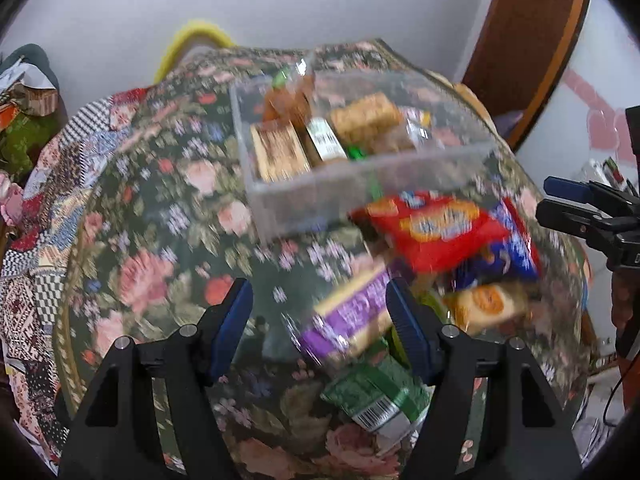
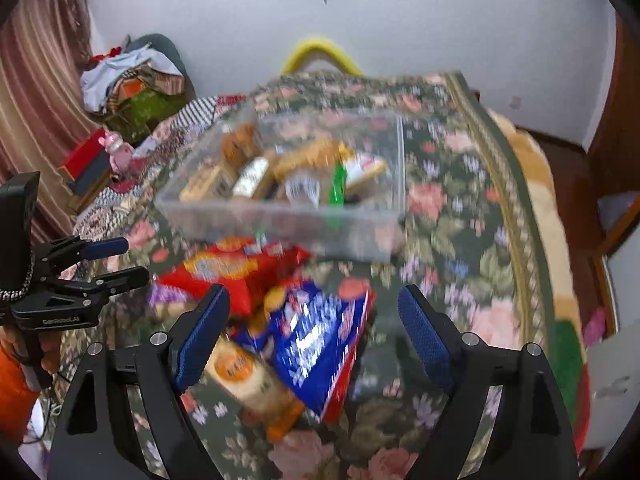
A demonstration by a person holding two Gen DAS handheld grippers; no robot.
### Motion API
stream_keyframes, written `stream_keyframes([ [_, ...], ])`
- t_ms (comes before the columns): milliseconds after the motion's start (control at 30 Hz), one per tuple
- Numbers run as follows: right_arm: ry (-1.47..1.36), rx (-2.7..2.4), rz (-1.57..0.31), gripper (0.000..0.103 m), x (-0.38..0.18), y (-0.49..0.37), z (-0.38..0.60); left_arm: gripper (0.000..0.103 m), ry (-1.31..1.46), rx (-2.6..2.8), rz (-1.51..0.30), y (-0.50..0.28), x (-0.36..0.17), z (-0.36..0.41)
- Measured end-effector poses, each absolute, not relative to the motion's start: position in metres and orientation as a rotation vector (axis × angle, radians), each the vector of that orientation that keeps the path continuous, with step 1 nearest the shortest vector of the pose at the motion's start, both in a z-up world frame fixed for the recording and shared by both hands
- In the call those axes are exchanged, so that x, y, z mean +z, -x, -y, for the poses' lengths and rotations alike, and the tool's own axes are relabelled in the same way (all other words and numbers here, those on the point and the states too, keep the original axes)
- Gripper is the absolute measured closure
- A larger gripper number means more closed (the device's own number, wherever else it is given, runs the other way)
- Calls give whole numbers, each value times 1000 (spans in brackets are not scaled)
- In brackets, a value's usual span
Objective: Organize snacks
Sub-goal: 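Reach the left tool toward the purple wafer while the right reaches the blue biscuit bag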
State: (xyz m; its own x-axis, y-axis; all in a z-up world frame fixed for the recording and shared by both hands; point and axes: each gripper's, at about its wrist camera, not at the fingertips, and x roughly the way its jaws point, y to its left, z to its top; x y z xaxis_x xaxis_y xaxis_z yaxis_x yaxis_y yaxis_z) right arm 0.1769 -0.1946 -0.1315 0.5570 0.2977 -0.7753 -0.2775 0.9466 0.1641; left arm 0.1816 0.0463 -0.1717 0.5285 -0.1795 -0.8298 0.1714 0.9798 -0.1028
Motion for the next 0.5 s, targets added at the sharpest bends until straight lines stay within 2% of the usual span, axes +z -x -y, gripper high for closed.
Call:
stream_keyframes([
  [233,-54,354,-996,19,-157,-177,191,34,-16,-238,-1066,-189,-202,-33],
  [500,-69,359,-1023,19,-169,-186,179,23,46,-291,-1059,-209,-209,-24],
])
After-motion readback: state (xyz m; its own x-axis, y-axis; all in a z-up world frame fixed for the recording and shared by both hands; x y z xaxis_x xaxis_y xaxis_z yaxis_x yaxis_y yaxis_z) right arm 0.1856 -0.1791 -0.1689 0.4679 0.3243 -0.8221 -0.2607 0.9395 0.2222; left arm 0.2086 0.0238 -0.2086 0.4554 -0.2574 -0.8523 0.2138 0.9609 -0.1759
